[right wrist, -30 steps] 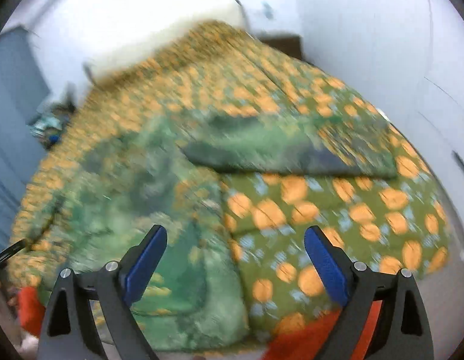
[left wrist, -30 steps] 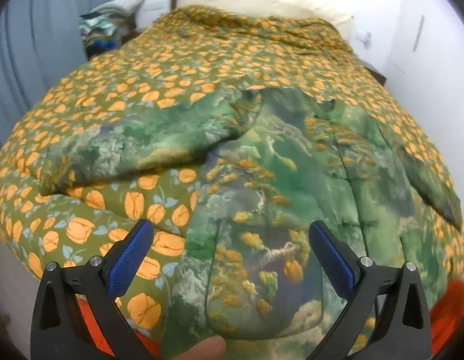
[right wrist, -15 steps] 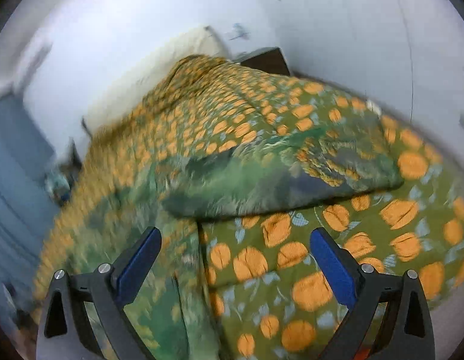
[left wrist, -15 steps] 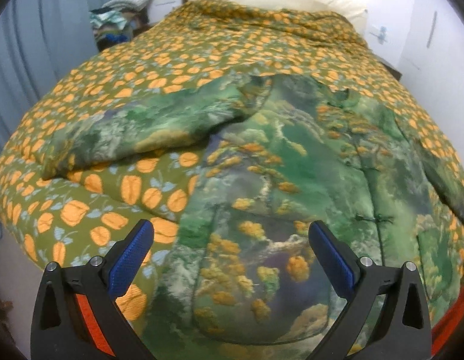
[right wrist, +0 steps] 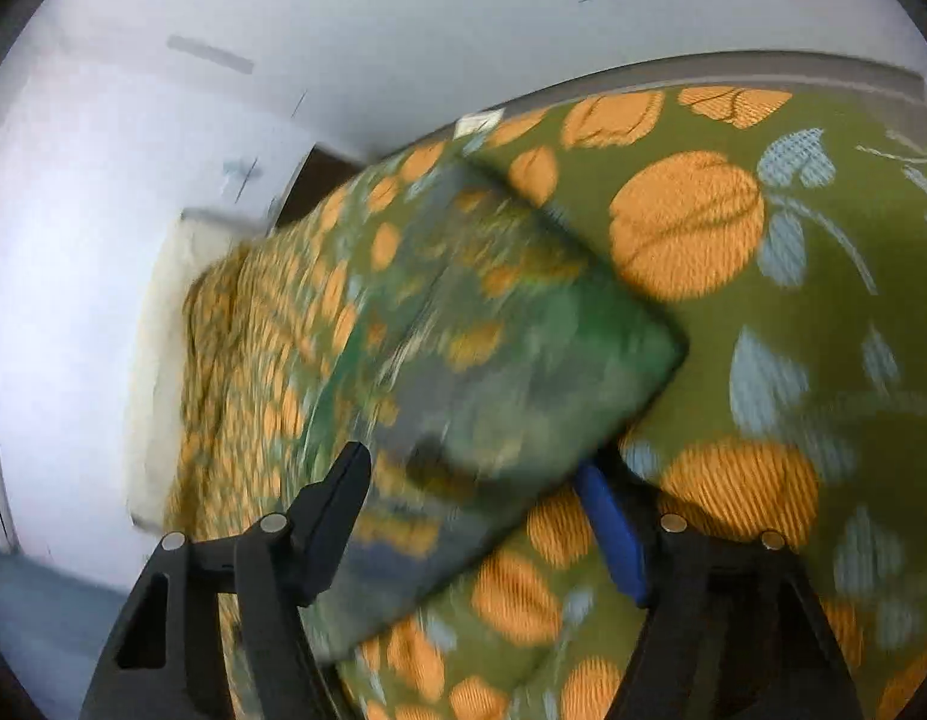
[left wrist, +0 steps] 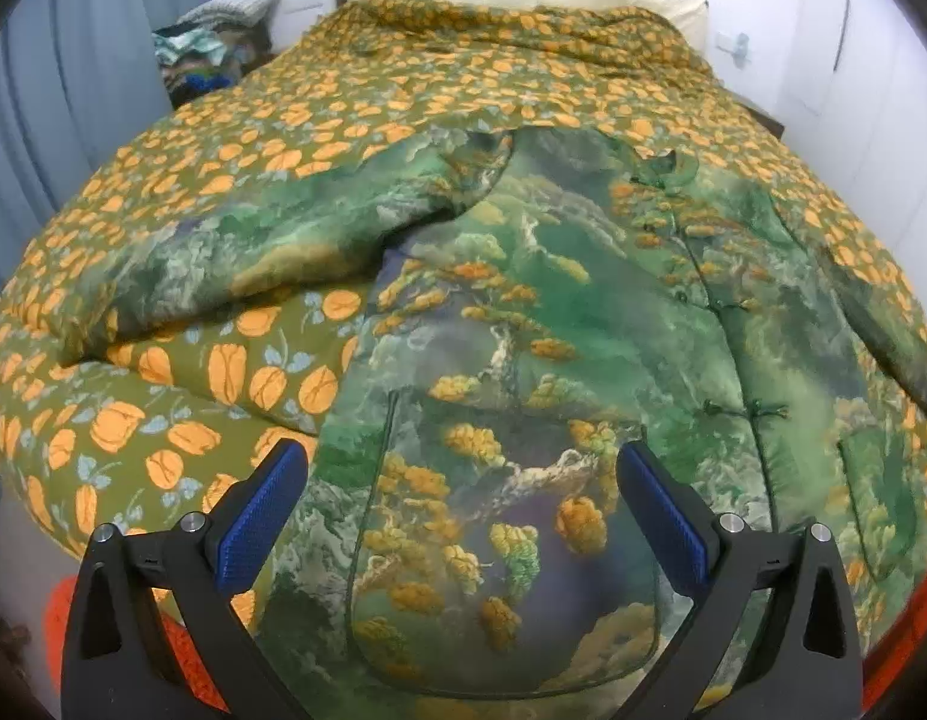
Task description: Fold large clothes
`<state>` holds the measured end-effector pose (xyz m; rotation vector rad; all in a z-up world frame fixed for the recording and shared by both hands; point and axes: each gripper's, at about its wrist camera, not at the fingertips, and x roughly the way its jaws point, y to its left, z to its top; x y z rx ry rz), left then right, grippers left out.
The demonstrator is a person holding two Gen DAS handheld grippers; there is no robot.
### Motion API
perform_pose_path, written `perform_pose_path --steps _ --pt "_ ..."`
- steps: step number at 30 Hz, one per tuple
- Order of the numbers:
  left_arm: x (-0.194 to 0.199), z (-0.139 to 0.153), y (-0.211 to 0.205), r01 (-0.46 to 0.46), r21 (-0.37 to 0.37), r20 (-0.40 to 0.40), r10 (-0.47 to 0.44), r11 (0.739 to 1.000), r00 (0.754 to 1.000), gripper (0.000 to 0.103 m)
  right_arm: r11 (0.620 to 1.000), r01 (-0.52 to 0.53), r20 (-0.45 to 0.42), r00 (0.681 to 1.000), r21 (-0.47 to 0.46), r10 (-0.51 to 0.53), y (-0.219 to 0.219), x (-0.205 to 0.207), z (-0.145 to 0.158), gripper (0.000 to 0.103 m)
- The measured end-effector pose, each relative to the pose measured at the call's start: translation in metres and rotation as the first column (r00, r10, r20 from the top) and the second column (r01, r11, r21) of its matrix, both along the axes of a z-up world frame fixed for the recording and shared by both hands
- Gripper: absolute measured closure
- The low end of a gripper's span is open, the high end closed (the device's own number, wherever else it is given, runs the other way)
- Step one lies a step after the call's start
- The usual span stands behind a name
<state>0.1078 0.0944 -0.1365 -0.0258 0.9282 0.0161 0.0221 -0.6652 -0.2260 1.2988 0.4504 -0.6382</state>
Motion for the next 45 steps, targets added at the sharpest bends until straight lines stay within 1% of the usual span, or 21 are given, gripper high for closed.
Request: perform_pose_path --steps 2,3,4,6,9,12,13,15,16,18,19,22,27,32,33,35,36,37,39,43,45 --pt "0.000 -0.002 -0.001 0.001 0.009 -0.002 -0.001 1.000 1.000 0.000 1.000 0.018 -0.001 1.000 0.018 -0.018 -0.008 0.005 -0.006 0.053" --pt "0.000 -0.003 -0.001 0.000 0.012 -0.003 0.000 1.000 1.000 0.000 1.000 0.021 -0.007 1.000 0.012 -0.021 -0.009 0.007 -0.005 0.072" --pt "0.000 -0.003 -0.001 -0.001 0.013 -0.001 0.001 1.000 1.000 0.000 1.000 0.022 -0.019 1.000 -0.014 -0.022 -0.009 0.009 0.002 0.083" --pt "-0.001 -0.003 0.000 -0.001 0.009 0.009 0.001 1.000 1.000 0.000 0.996 -0.001 -0.029 1.000 -0.090 -0.001 -0.004 0.016 0.027 0.086" --pt "0.000 -0.003 0.004 -0.006 -0.005 0.022 0.007 1.000 1.000 0.000 0.961 -0.105 -0.016 0.994 -0.254 0.105 0.018 0.047 0.094 0.089" --pt "0.000 -0.004 0.008 -0.006 -0.037 0.025 0.007 0.999 1.000 0.001 0.880 -0.229 0.001 0.968 -0.416 0.252 0.064 0.092 0.170 0.089" --pt "0.000 -0.004 0.009 -0.007 -0.043 0.027 0.008 0.999 1.000 0.001 0.829 -0.279 -0.002 0.948 -0.485 0.318 0.091 0.117 0.201 0.089" --pt "-0.001 -0.003 0.012 -0.007 -0.055 0.034 0.009 0.998 0.999 0.001 0.755 -0.341 -0.011 0.914 -0.560 0.406 0.132 0.152 0.235 0.089" --pt "-0.002 -0.002 0.014 -0.007 -0.058 0.041 0.010 0.998 0.999 0.001 0.703 -0.382 -0.022 0.887 -0.600 0.462 0.164 0.177 0.252 0.089" --pt "-0.005 0.000 0.018 -0.010 -0.061 0.054 0.013 0.998 0.998 0.001 0.636 -0.435 -0.046 0.846 -0.637 0.532 0.207 0.211 0.265 0.089" --pt "-0.006 0.000 0.020 -0.011 -0.062 0.059 0.015 0.998 0.998 0.000 0.593 -0.473 -0.069 0.815 -0.652 0.575 0.239 0.234 0.267 0.089" --pt "-0.007 -0.002 0.027 -0.022 -0.072 0.055 0.026 0.997 0.998 0.001 0.535 -0.554 -0.121 0.758 -0.638 0.640 0.298 0.277 0.250 0.089" --pt "-0.007 -0.006 0.040 -0.050 -0.099 0.040 0.054 0.994 0.998 0.001 0.433 -0.710 -0.256 0.641 -0.555 0.723 0.391 0.333 0.171 0.089" --pt "-0.005 -0.013 0.046 -0.073 -0.098 0.020 0.075 0.993 0.997 0.001 0.324 -0.821 -0.381 0.520 -0.470 0.765 0.450 0.345 0.093 0.089" --pt "-0.004 -0.015 0.046 -0.075 -0.097 0.014 0.077 0.992 0.997 0.001 0.311 -0.832 -0.400 0.507 -0.460 0.763 0.456 0.346 0.083 0.089" --pt "-0.002 -0.019 0.045 -0.076 -0.094 0.000 0.076 0.993 0.997 0.001 0.297 -0.855 -0.430 0.479 -0.424 0.765 0.462 0.349 0.056 0.083" --pt "-0.002 -0.020 0.045 -0.076 -0.093 -0.004 0.076 0.993 0.997 0.001 0.294 -0.870 -0.435 0.459 -0.395 0.774 0.464 0.348 0.048 0.074" --pt "-0.001 -0.021 0.044 -0.074 -0.092 -0.010 0.074 0.993 0.997 0.001 0.288 -0.889 -0.431 0.429 -0.355 0.794 0.463 0.352 0.039 0.056" --pt "0.000 -0.022 0.041 -0.068 -0.092 -0.013 0.067 0.993 0.998 0.001 0.261 -0.910 -0.403 0.382 -0.322 0.832 0.464 0.351 0.034 0.032" --pt "0.000 -0.021 0.036 -0.050 -0.087 -0.004 0.050 0.995 0.999 0.001 0.203 -0.916 -0.338 0.323 -0.345 0.884 0.461 0.328 0.062 0.028" --pt "0.000 -0.020 0.034 -0.044 -0.085 0.000 0.044 0.995 0.999 0.001 0.190 -0.906 -0.312 0.318 -0.379 0.895 0.453 0.313 0.085 0.025"
